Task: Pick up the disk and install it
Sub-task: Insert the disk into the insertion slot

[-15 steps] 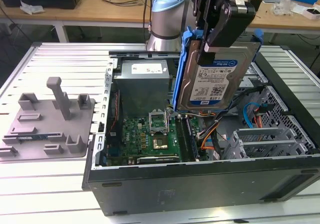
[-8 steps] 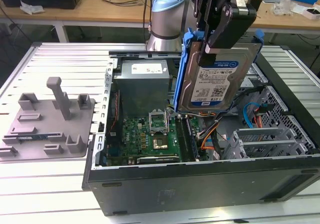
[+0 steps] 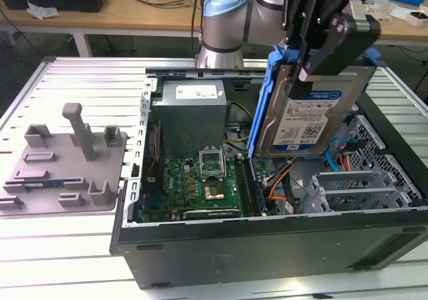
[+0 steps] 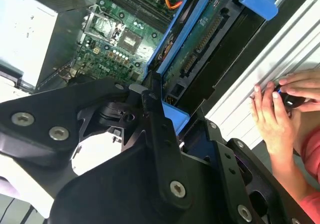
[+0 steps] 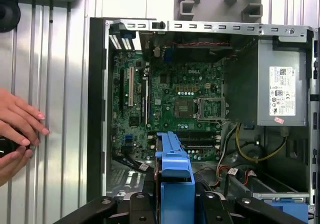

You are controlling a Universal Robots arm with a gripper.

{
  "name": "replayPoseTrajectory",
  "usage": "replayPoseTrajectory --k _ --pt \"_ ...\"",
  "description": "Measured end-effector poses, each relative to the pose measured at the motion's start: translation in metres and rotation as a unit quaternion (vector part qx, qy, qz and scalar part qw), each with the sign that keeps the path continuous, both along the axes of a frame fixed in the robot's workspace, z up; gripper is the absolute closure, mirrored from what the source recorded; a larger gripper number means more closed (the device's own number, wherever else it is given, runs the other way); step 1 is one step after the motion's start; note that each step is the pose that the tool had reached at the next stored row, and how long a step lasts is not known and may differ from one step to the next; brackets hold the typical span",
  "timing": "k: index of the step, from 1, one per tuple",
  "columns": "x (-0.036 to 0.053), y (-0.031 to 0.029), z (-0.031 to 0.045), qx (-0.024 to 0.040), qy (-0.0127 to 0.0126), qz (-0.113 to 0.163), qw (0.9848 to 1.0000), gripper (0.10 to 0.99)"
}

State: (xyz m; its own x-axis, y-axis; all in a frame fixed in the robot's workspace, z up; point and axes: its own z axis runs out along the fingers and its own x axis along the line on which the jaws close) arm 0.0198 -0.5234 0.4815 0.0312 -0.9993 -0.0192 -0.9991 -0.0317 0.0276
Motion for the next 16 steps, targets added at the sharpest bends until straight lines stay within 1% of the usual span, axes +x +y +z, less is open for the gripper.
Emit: replayPoseTrajectory --k 7,8,10,14,16 --pt "0.0158 -0.0090 0.0000 0.0000 0.0000 0.000 1.0000 0.718" --pt "0.0197 -0.0111 0.0000 0.0000 0.0000 0.000 1.0000 0.718" --pt "0.0234 -0.0130 0.0000 0.0000 0.0000 0.000 1.0000 0.718" --pt "0.0336 -0.0179 -0.0001 0.0000 0.0000 0.000 1.0000 0.718" --pt "0.0379 -0.0192 -0.0001 0.0000 0.0000 0.000 1.0000 0.718"
